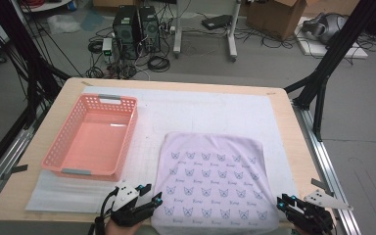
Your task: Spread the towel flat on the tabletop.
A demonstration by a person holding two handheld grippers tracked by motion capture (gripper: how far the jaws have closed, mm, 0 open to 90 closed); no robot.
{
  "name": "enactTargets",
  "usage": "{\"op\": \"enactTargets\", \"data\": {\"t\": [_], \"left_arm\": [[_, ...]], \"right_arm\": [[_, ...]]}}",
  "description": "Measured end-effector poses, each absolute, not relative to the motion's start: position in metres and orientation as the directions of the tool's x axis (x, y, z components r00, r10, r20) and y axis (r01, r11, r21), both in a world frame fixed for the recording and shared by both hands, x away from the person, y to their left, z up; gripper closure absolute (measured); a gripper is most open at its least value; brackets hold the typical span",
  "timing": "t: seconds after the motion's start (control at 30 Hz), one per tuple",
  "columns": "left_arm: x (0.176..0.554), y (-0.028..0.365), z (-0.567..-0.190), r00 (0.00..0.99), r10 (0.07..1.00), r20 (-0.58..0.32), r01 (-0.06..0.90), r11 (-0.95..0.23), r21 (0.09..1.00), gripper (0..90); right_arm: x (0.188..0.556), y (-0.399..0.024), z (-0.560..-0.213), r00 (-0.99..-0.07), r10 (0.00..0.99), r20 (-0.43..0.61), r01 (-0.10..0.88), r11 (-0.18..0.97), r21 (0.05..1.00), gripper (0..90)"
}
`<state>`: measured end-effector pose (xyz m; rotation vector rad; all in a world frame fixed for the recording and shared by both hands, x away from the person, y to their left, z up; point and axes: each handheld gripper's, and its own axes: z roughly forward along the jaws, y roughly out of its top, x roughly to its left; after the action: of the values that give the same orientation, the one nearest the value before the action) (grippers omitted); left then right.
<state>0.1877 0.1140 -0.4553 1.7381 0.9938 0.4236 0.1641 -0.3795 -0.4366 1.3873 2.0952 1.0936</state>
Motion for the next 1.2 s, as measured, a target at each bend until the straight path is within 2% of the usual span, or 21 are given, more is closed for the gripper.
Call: {"op": "enactTargets", "data": {"t": [0.2,0.63,0.83,1.03,1.2], "left_arm": [[0.213,0.11,-0.449,0.611,0.771,-0.181,0.393,-0.097,0.915,43.6],[0.282,0.103,-0.447,0.629,0.754,-0.189,0.403,-0.109,0.909,42.8],[0.297,0.098,-0.448,0.633,0.756,-0.17,0.406,-0.136,0.904,42.8],[0.303,0.1,-0.449,0.612,0.764,-0.206,0.441,-0.114,0.89,43.6],[0.304,0.1,-0.449,0.612,0.763,-0.206,0.445,-0.117,0.888,43.9]], "right_arm": [[0.177,-0.379,-0.432,-0.431,0.898,0.083,0.57,0.201,0.797,70.3],[0.243,-0.389,-0.437,-0.409,0.908,0.087,0.59,0.191,0.785,67.9],[0.282,-0.391,-0.432,-0.412,0.907,0.092,0.575,0.181,0.798,68.0],[0.329,-0.393,-0.427,-0.387,0.919,0.076,0.597,0.186,0.781,67.7],[0.365,-0.38,-0.426,-0.428,0.901,0.077,0.628,0.235,0.742,66.9]]}}
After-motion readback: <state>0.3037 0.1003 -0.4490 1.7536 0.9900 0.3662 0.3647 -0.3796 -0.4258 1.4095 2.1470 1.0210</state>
